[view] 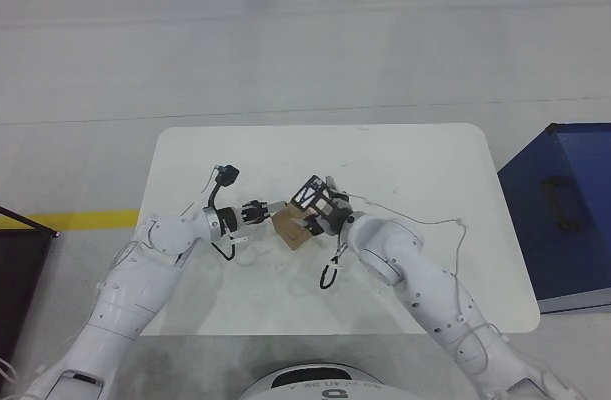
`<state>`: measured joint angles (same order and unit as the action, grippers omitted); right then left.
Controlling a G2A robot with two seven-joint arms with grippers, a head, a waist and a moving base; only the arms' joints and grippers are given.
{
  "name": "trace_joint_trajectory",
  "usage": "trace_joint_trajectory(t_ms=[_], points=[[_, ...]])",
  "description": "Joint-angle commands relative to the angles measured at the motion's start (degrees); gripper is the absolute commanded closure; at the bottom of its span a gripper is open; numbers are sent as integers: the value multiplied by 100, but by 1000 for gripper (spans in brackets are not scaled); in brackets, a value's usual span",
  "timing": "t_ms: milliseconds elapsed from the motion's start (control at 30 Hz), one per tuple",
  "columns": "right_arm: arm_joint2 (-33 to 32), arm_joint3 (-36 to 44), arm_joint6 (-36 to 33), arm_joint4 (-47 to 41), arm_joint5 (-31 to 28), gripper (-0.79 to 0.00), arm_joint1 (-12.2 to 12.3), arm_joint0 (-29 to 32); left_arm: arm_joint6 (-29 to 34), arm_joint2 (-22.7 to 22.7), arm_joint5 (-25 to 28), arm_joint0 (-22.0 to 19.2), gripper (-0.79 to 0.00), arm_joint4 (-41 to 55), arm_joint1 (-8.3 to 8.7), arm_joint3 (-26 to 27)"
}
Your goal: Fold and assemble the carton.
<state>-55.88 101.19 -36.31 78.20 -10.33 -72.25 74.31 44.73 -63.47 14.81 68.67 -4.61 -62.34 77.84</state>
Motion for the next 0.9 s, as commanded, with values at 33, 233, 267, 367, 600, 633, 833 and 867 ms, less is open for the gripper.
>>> trace_joint_trajectory(t_ms=[33, 233, 267, 367, 600, 633, 833, 867], points=[[-288, 141, 168, 29, 81, -785, 51, 198, 17, -10, 5, 14, -785, 9, 4, -6], [-1040, 337, 586, 114, 114, -785, 195, 833, 73, -66, -36, 35, -785, -4, 22, 43], [-1143, 326, 696, 205, 170, -785, 212, 890, 95, -87, -54, 37, -785, 2, 28, 73], [-1095, 162, 832, 605, 250, -785, 219, 912, 161, -171, -89, 74, -785, 49, 50, 206], [-429, -538, 857, 794, -54, -785, 105, 431, -101, -761, -176, 452, -785, 217, 164, 358], [-387, -564, 886, 678, -125, -785, 91, 397, -104, -846, -180, 535, -785, 216, 185, 397], [-547, -619, 959, 701, 25, -785, 95, 349, -132, -1231, -195, 1002, -785, 365, 268, 731], [-559, -646, 970, 718, 29, -785, 97, 350, -102, -1255, -190, 1069, -785, 405, 275, 805]])
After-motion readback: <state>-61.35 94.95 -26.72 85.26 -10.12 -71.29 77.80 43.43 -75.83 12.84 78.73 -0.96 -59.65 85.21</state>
